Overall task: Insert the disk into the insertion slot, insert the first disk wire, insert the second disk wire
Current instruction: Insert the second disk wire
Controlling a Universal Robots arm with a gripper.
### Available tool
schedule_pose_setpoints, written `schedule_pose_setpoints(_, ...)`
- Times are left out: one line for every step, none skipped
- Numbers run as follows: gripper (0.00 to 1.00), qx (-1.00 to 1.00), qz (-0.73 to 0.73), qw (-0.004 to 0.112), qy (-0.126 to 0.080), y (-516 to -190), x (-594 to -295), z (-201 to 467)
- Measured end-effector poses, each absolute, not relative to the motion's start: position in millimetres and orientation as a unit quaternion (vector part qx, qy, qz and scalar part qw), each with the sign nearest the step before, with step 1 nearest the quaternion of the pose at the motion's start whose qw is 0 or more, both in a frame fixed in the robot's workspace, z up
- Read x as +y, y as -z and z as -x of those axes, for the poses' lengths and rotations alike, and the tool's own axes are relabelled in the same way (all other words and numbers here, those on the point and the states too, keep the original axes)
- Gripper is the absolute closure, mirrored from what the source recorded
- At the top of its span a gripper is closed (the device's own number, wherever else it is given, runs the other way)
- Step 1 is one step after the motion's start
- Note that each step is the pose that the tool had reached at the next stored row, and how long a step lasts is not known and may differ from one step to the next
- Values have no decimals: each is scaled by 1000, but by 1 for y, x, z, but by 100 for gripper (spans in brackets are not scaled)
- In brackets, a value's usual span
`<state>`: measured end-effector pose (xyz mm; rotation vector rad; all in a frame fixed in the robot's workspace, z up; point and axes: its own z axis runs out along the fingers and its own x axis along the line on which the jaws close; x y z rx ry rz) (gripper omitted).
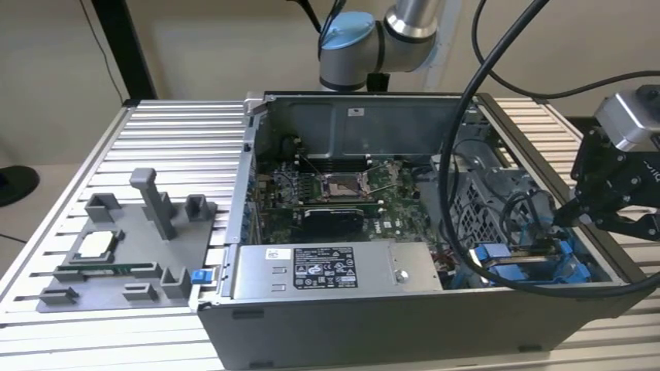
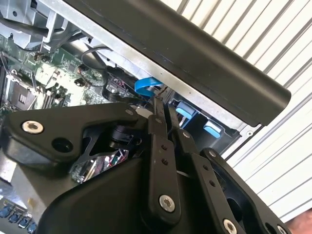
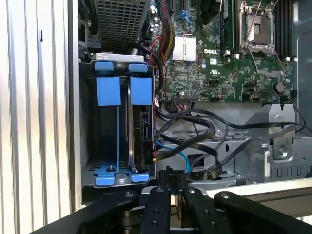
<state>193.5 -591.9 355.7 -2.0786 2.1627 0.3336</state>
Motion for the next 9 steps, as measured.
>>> schedule_pose_setpoints(100,715,687,62,-110,-356,-592,-194)
schedule_pose_setpoints(100,715,687,62,-110,-356,-592,-193)
schedule_pose_setpoints(100,715,687,62,-110,-356,-592,-193)
schedule_pose_setpoints(100,715,687,62,-110,-357,-592,-193)
schedule_pose_setpoints(100,715,687,62,-110,-358,-592,-192)
schedule_pose_setpoints(100,715,687,62,-110,-360,-592,-191)
schedule_pose_setpoints(100,715,687,62,-110,-362,-592,-190)
schedule_pose_setpoints(100,715,687,62,-110,-363,-592,-189)
schedule_pose_setpoints(100,715,687,62,-110,-365,-592,-188)
